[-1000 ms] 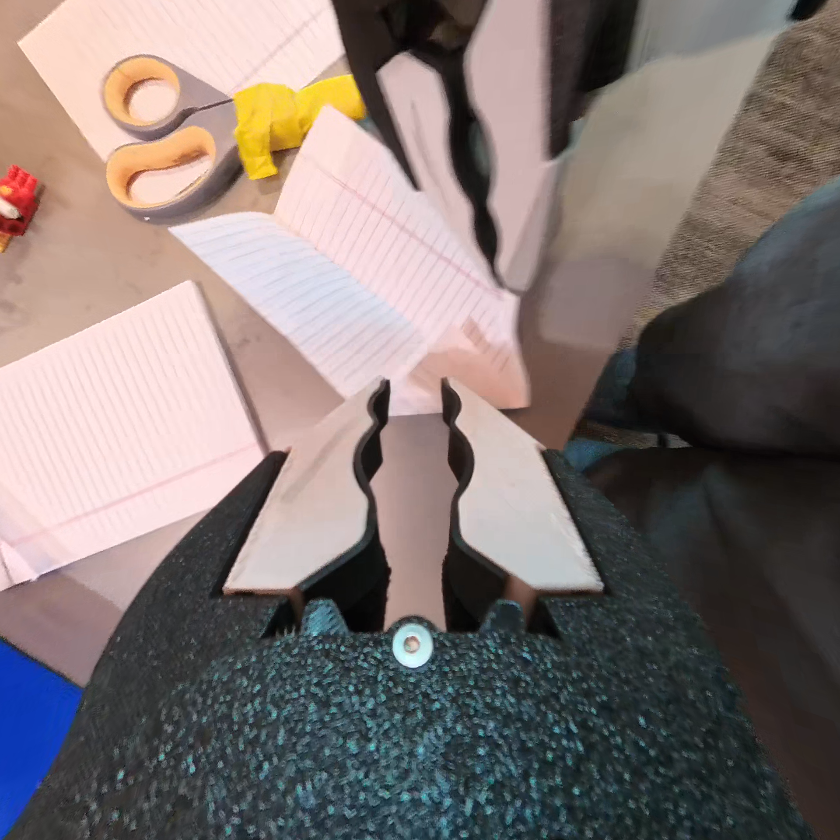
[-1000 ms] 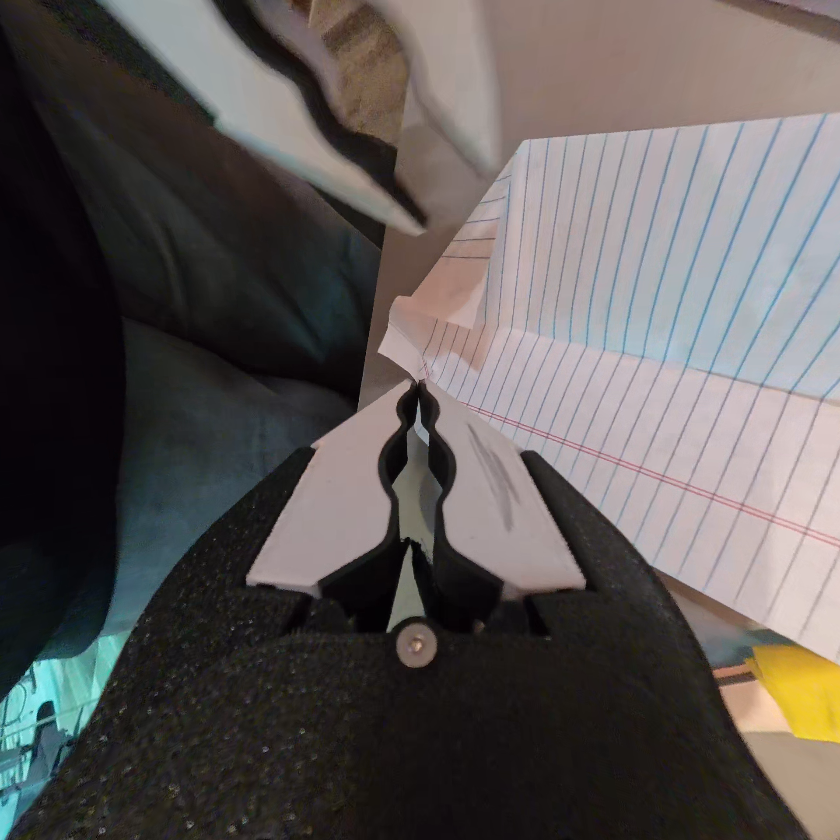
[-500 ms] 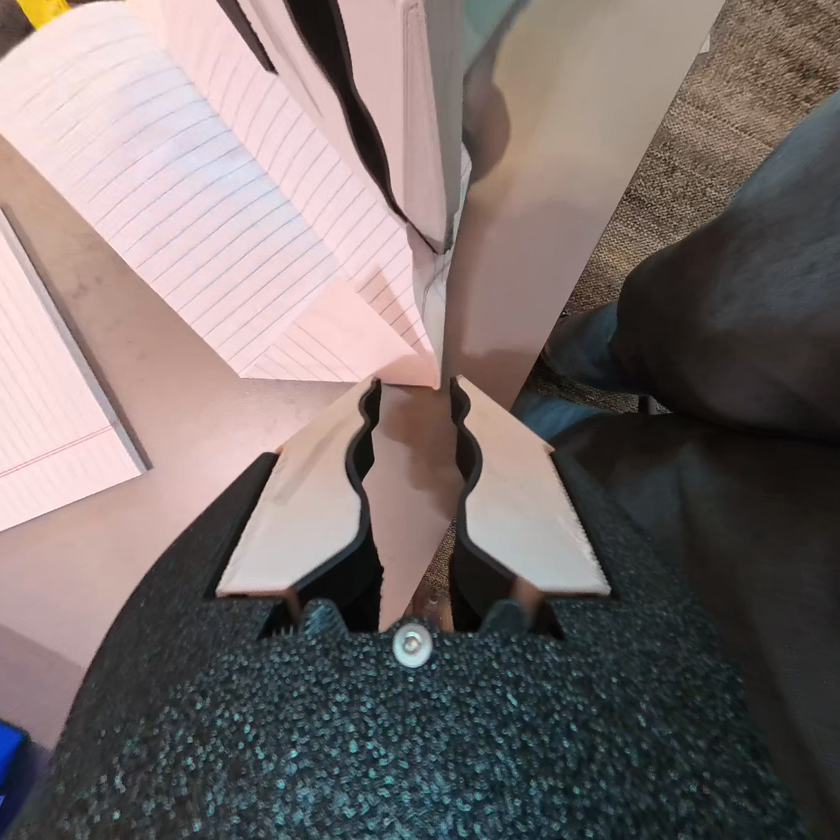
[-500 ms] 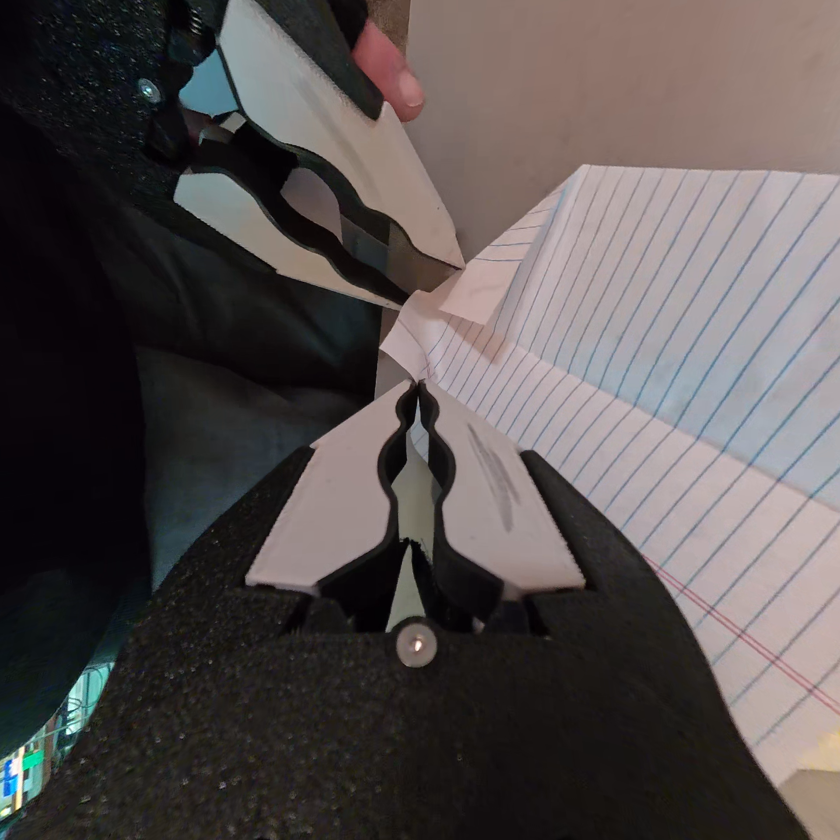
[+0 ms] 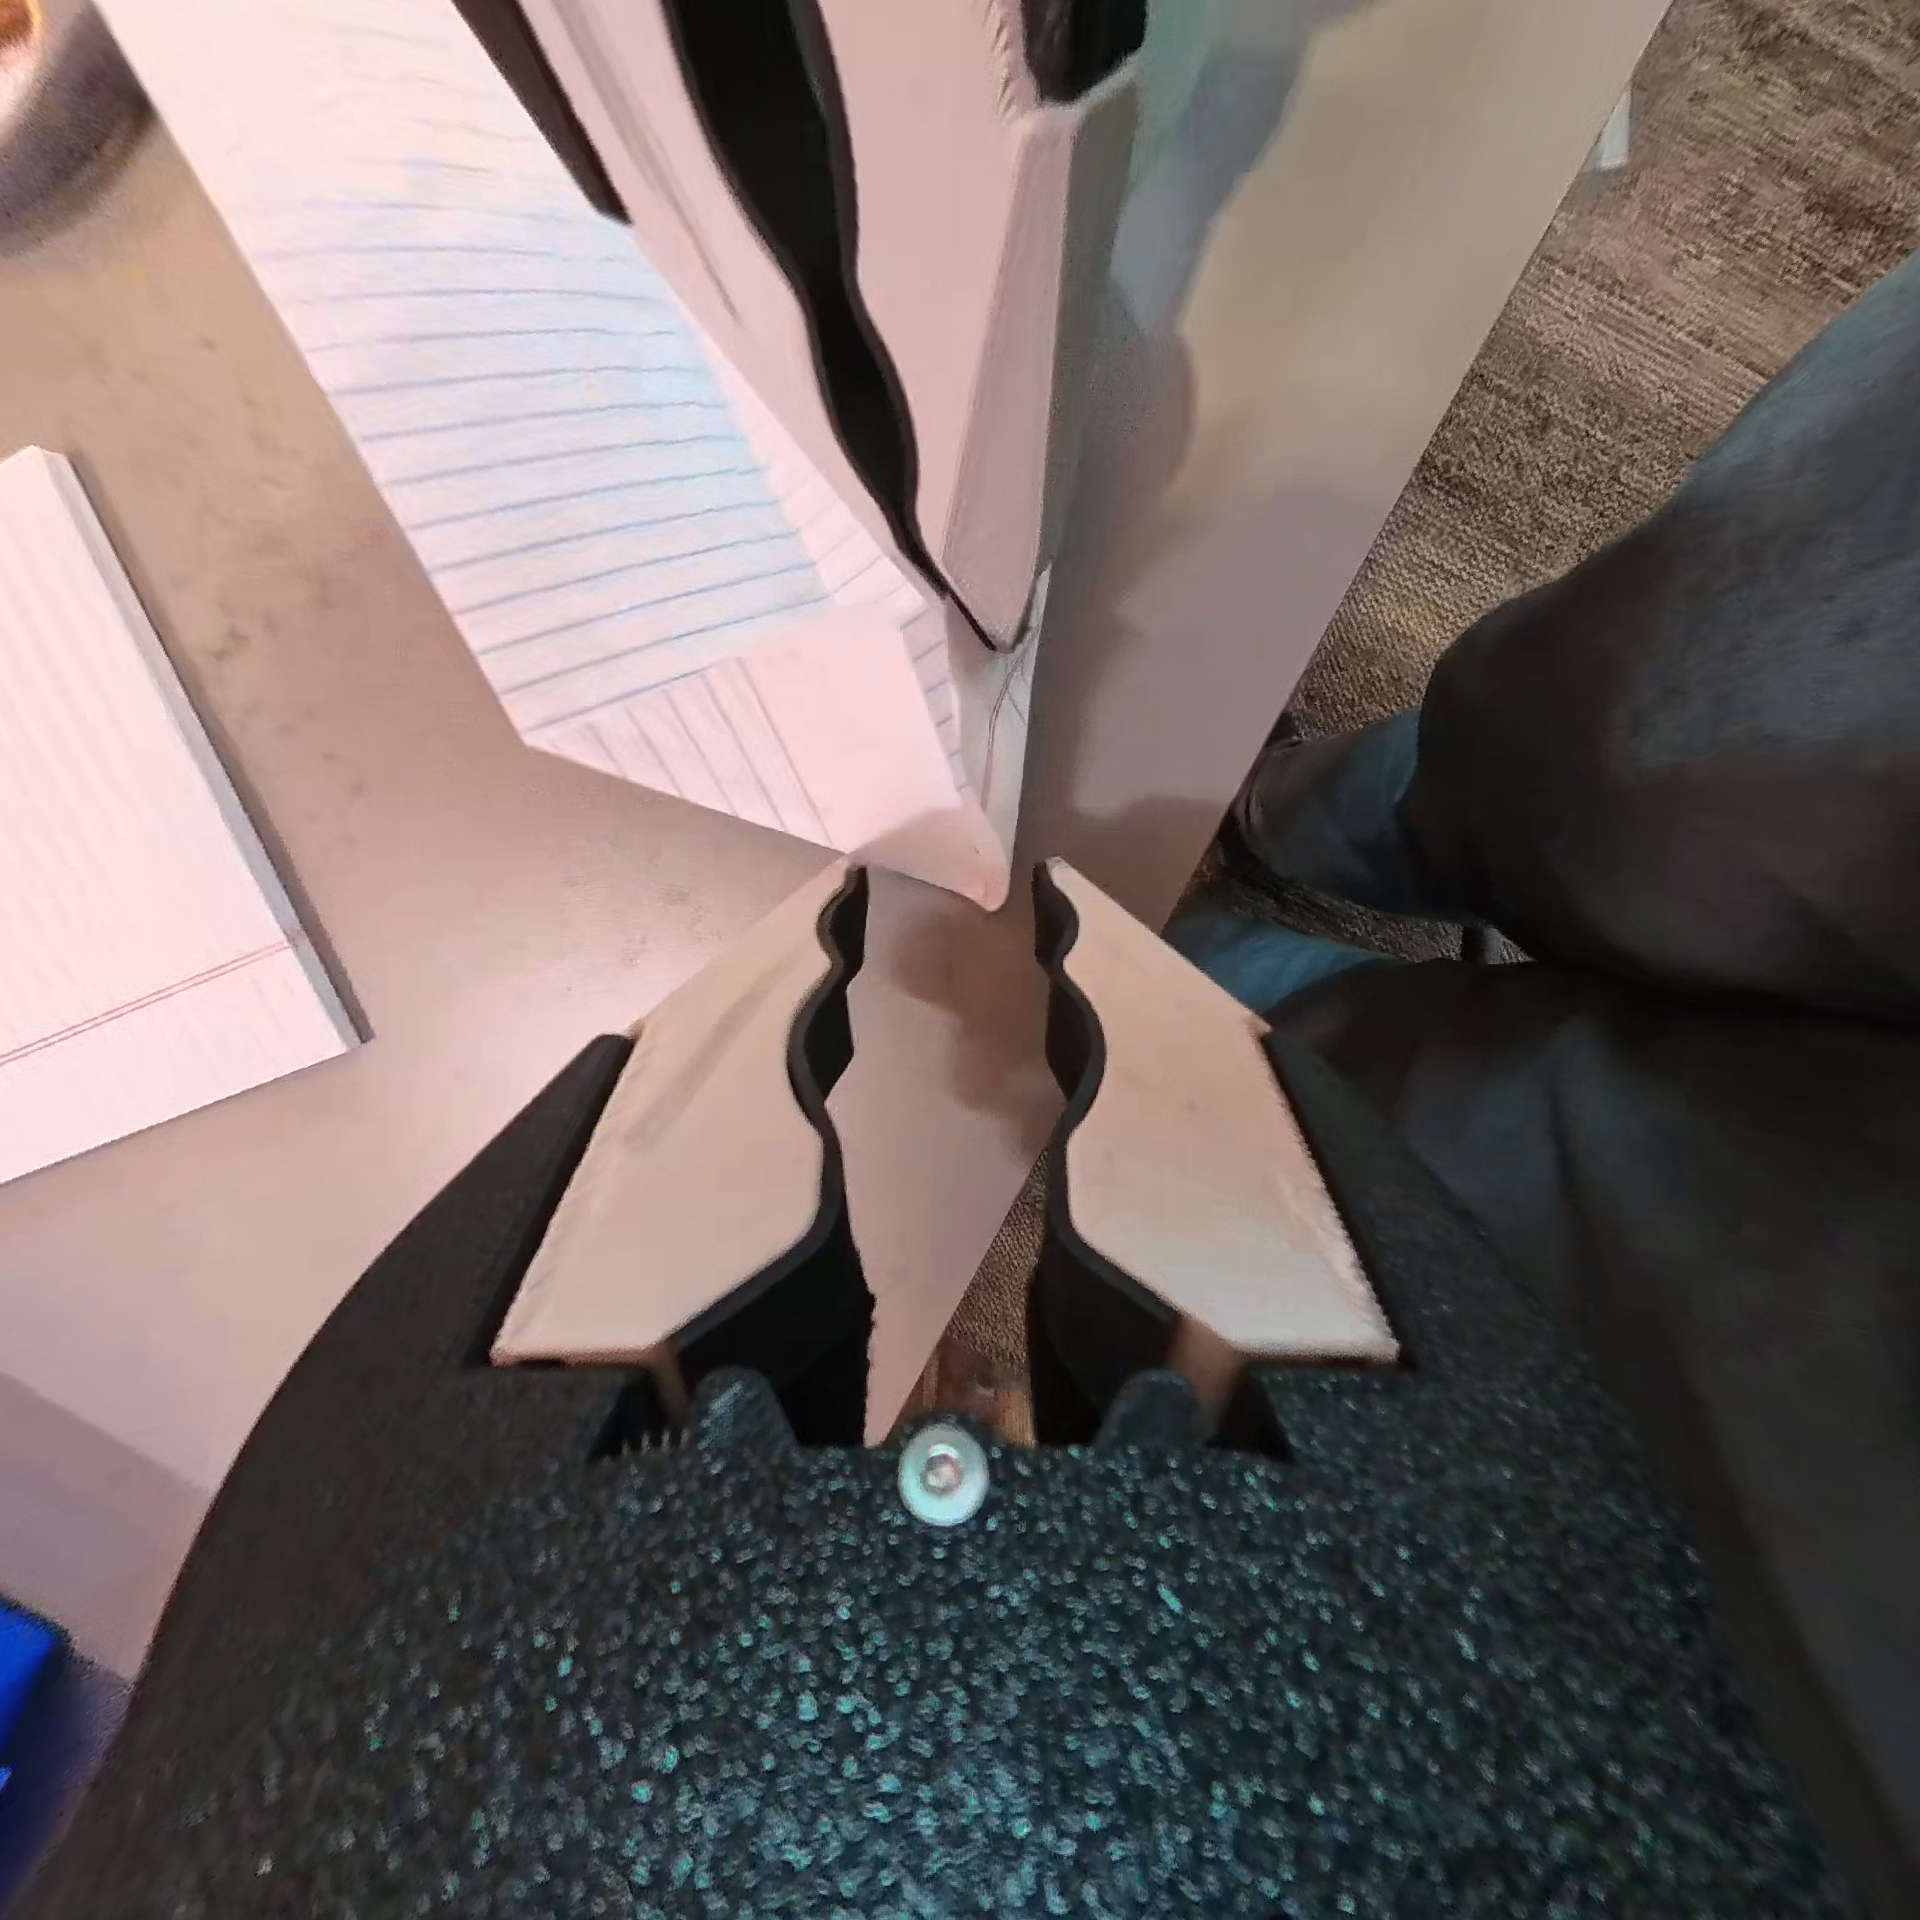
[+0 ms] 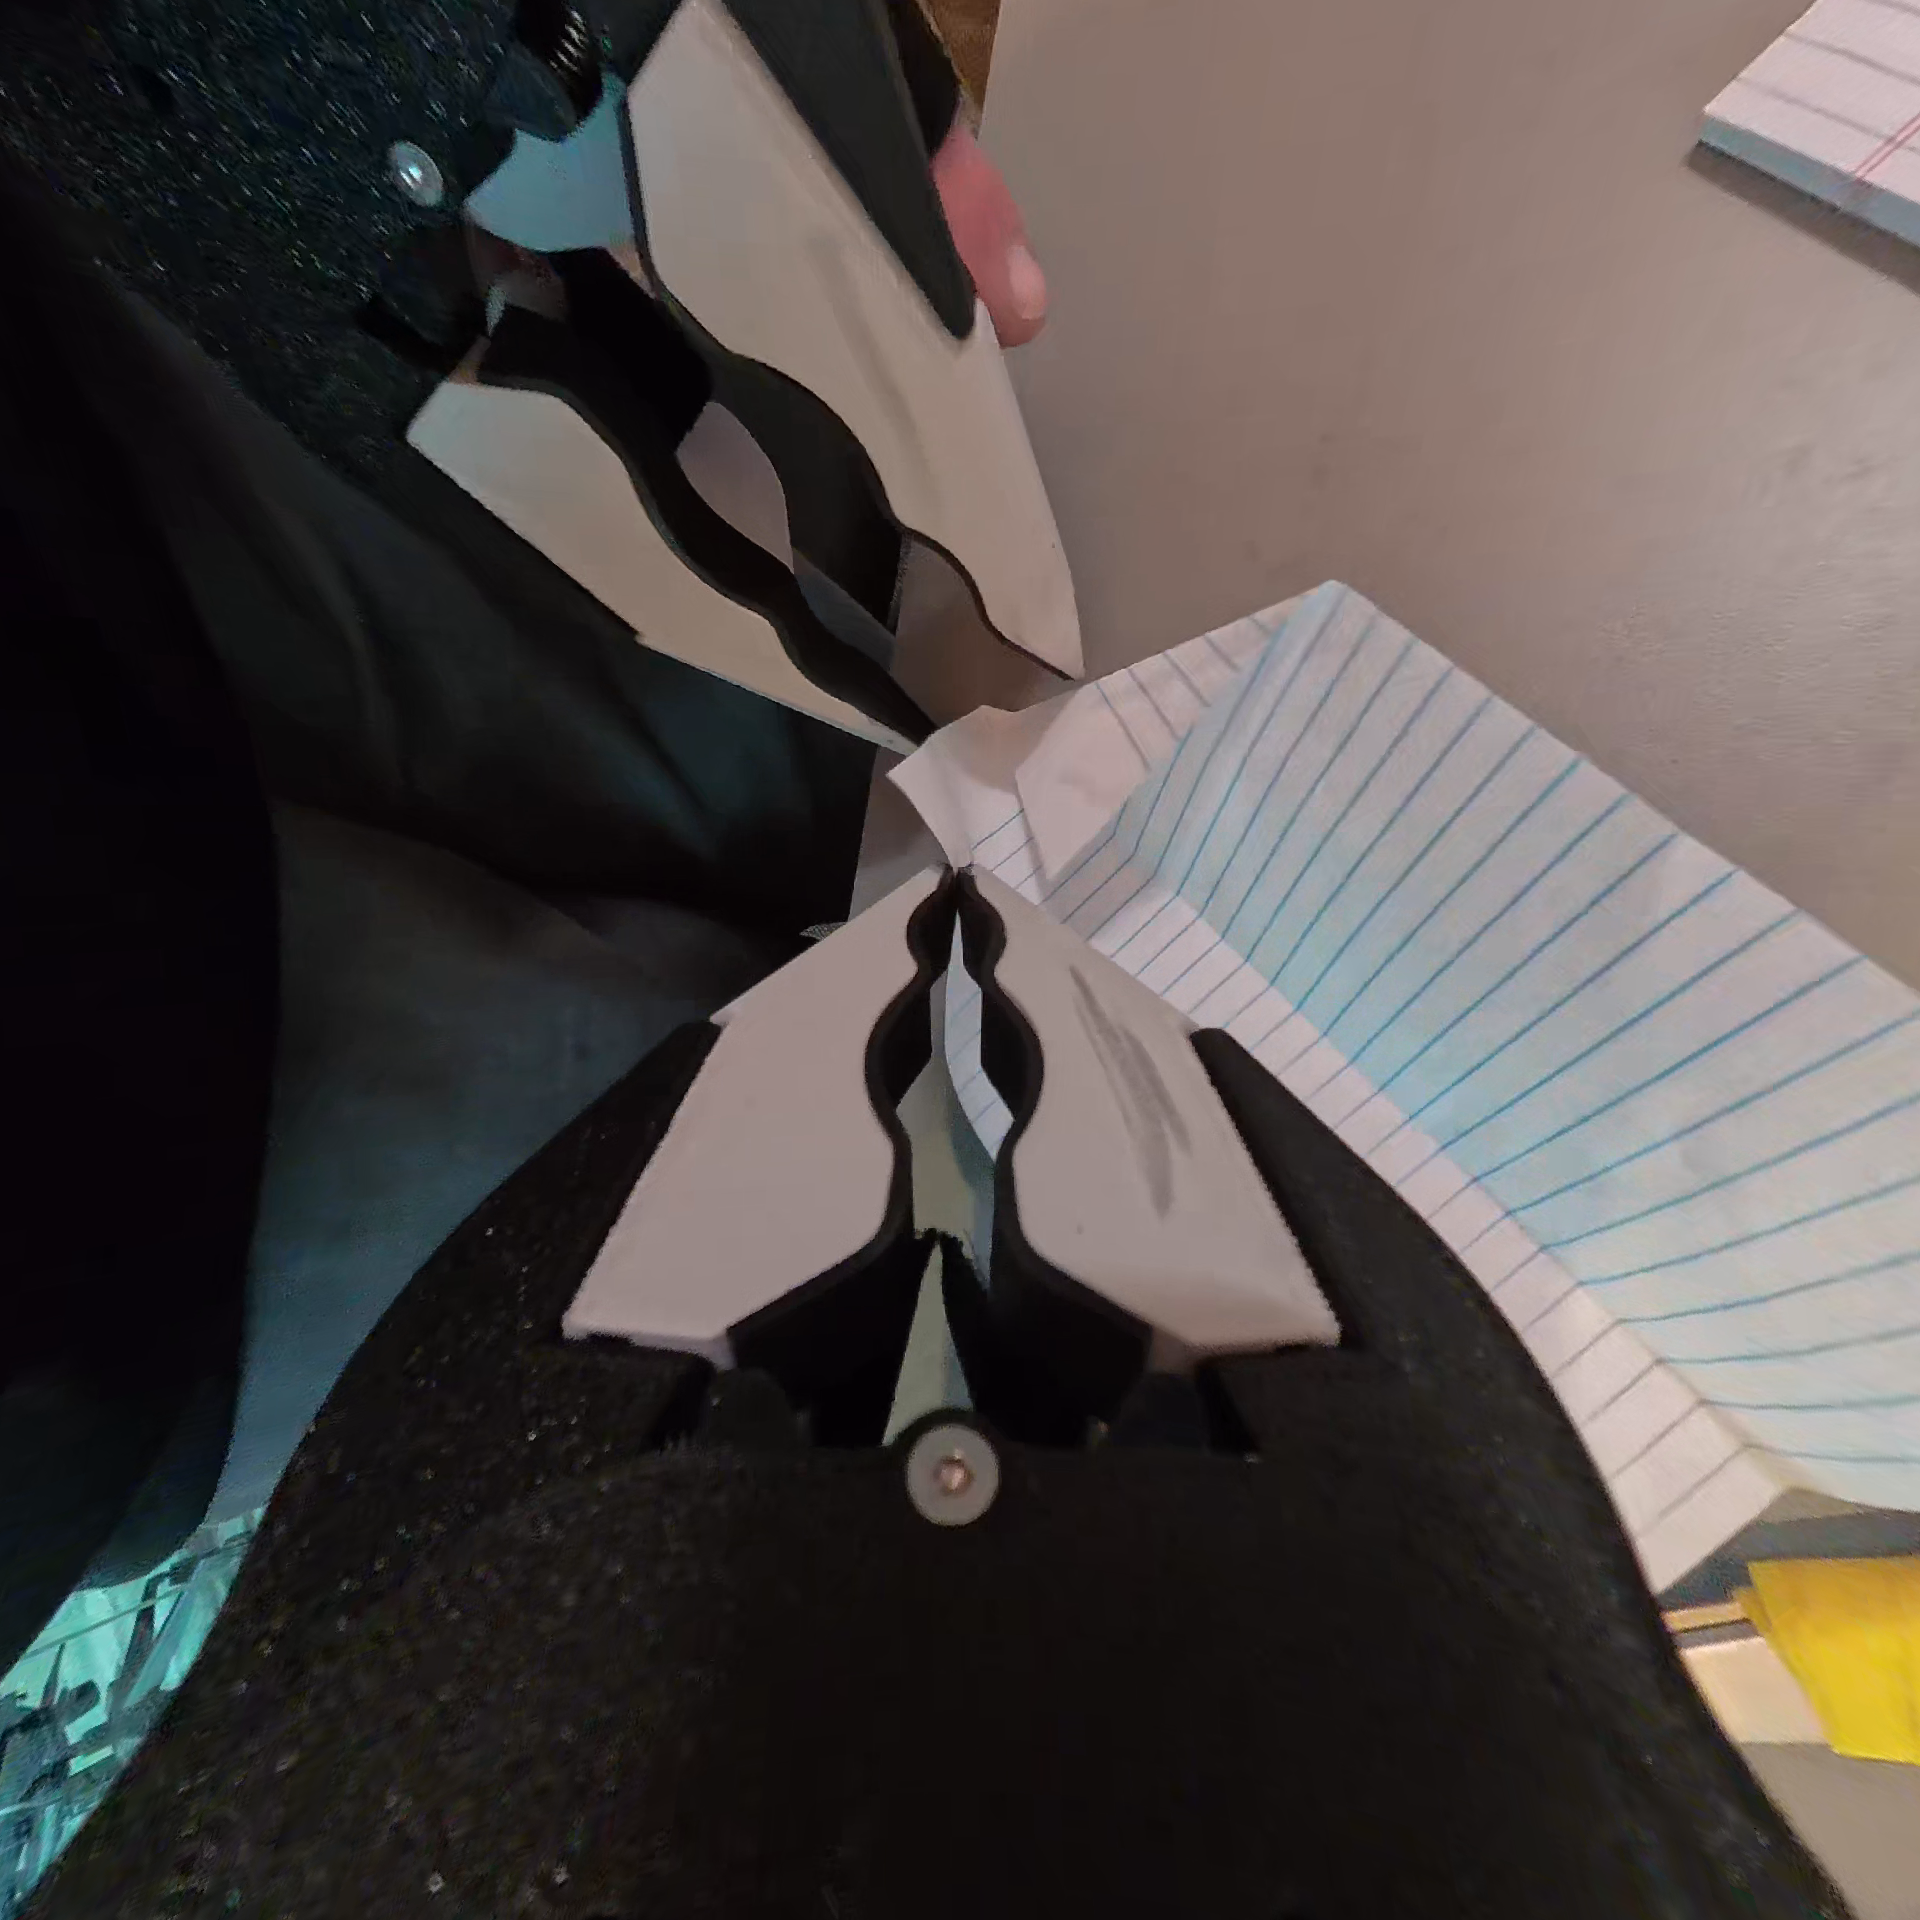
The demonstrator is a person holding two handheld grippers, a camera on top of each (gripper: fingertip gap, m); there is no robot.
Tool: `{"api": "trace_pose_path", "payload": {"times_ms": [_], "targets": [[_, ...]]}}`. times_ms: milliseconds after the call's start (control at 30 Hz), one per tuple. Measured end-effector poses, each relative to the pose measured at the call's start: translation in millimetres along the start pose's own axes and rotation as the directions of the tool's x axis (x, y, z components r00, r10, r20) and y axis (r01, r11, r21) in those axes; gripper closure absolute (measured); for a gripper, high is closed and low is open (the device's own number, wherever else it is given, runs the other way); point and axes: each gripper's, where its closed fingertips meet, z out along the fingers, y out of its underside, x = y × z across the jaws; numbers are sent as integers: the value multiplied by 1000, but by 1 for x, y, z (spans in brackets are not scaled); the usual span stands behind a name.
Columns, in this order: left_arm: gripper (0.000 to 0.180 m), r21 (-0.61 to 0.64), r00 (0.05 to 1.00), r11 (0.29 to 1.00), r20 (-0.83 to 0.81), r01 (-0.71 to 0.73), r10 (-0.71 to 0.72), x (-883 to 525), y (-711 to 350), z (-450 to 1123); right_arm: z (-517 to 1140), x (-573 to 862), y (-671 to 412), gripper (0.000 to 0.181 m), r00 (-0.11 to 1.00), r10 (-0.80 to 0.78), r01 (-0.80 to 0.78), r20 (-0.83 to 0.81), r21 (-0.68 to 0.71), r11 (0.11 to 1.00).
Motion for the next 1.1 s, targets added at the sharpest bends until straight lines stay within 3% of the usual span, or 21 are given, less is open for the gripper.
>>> {"api": "trace_pose_path", "payload": {"times_ms": [200,600,733,867,967,1100], "targets": [[150,45,988,987,15,-153,152,0,-11,-1,-2,3,5,181,999,33,-33,6,23,999],[154,40,990,994,-89,-105,108,5,-11,17,-5,7,9,181,988,147,-148,44,42,988],[159,48,992,996,-93,-77,81,2,-11,17,-8,-1,3,164,996,83,-86,41,53,995],[158,51,992,996,-92,-76,81,2,-11,17,-3,-3,-2,162,1000,12,-12,2,38,999],[157,52,993,996,-93,-68,72,3,-11,17,0,-7,-5,163,999,-47,48,-9,29,998],[152,57,992,996,-96,-72,78,5,-11,17,4,-10,-2,181,999,-50,50,-3,5,999]]}}
